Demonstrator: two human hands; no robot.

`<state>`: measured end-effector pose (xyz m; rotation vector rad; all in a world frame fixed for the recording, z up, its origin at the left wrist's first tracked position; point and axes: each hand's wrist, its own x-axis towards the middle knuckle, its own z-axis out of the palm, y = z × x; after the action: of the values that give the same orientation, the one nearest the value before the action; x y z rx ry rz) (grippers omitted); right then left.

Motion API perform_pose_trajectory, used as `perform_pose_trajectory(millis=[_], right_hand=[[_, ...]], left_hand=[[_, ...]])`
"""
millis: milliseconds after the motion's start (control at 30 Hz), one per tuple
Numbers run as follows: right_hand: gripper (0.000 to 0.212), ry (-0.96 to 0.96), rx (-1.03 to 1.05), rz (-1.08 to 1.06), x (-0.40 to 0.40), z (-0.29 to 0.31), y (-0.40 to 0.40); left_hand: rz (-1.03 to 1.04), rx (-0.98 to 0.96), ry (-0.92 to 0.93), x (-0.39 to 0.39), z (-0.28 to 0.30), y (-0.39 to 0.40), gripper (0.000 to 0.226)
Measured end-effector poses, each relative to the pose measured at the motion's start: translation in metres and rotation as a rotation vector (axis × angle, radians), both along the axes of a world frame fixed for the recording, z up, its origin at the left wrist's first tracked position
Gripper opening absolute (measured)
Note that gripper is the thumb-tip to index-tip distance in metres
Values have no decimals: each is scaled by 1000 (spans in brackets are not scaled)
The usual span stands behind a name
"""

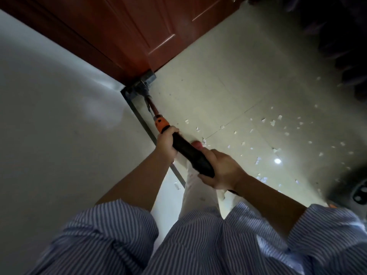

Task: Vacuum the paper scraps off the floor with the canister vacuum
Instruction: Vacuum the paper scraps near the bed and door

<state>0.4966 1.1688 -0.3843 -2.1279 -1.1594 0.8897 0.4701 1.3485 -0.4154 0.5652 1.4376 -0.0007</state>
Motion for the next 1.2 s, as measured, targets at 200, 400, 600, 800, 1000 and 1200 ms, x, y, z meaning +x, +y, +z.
perform_pose_trajectory(millis=[200,400,600,800,1000,1200], right_hand=[[76,-15,-26,9,7,-44,4],[65,-113,147,-16,-13,-75,-18],[64,-161,169,21,-21,-74,-50],[72,-296,154,229,21,-49,-86],[68,-439,201,263,84,-10,-84],[62,-314,217,77,40,-41,-57]], left_hand=[[59,28,-11,7,-37,-1,23],[45,51,-11,-6,-57,-22,22],[39,29,-59,-22,-51,-49,15],[206,-86,-202,-14,-17,-95,26],[234,-97,-286,32,6,-95,30],[24,17,-130,29,-4,-55,23]])
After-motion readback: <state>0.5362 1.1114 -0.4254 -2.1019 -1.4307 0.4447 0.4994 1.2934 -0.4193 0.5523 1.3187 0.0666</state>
